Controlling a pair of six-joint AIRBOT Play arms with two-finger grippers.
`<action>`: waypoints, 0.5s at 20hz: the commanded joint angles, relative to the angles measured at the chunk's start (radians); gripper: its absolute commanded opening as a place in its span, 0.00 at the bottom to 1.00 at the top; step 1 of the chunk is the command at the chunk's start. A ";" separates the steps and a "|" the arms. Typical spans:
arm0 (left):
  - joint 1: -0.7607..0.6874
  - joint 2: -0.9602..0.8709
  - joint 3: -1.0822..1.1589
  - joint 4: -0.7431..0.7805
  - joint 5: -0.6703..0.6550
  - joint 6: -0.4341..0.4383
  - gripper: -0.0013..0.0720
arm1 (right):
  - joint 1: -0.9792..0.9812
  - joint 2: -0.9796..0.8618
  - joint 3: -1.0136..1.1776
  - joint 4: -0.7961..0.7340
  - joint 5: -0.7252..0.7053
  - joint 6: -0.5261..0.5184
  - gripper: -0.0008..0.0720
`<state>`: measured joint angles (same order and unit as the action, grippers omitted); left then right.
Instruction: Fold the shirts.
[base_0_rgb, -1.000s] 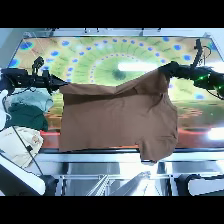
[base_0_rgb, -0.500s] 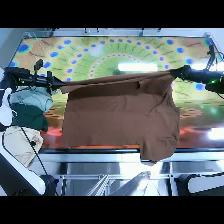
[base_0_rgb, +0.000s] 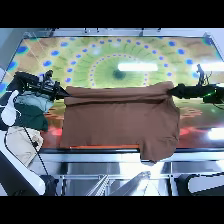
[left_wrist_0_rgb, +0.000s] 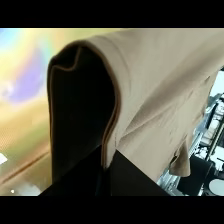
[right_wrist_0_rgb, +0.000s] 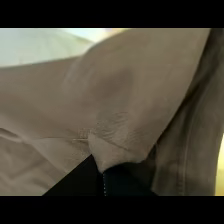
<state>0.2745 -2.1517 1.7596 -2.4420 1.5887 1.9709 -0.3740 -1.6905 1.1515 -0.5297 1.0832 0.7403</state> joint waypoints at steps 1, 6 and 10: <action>-0.017 -0.001 -0.007 0.042 0.008 -0.020 0.04 | 0.000 -0.005 -0.025 -0.094 0.014 0.054 0.07; -0.010 0.000 0.101 0.042 0.132 -0.104 0.88 | -0.027 0.077 -0.024 -0.274 0.054 0.217 0.58; 0.015 0.117 0.016 0.050 0.174 -0.122 0.89 | -0.106 0.224 -0.086 -0.516 0.207 0.454 0.58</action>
<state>0.2729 -2.1078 1.8305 -2.3997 1.7283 1.8645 -0.4343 -1.5558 1.1088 -0.8658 1.1915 1.0233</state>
